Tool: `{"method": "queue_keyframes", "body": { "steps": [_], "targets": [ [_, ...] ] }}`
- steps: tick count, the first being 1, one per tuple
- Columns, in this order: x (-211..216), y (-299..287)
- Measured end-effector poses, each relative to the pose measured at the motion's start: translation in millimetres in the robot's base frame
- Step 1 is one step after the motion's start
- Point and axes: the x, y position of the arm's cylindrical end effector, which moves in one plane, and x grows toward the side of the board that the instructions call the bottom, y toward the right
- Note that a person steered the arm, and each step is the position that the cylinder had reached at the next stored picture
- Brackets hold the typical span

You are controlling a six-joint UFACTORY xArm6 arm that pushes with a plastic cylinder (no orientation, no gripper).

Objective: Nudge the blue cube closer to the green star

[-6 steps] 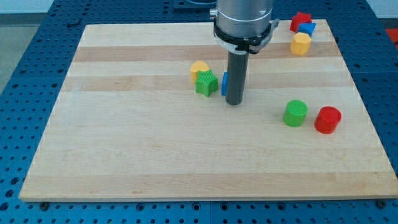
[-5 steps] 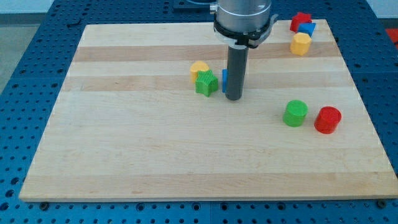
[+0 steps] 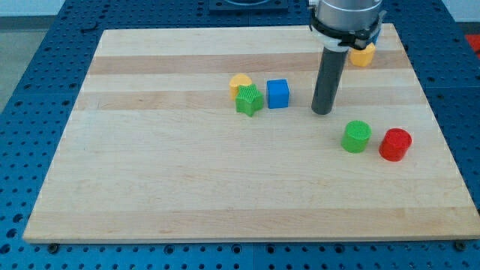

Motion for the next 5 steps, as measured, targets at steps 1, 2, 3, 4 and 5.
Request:
{"method": "queue_keyframes", "body": {
  "steps": [1,2,3,4,5],
  "targets": [
    [-11,-2],
    [-22,-15],
    [-30,-31],
    [-35,-44],
    [-36,-47]
  ]
}}
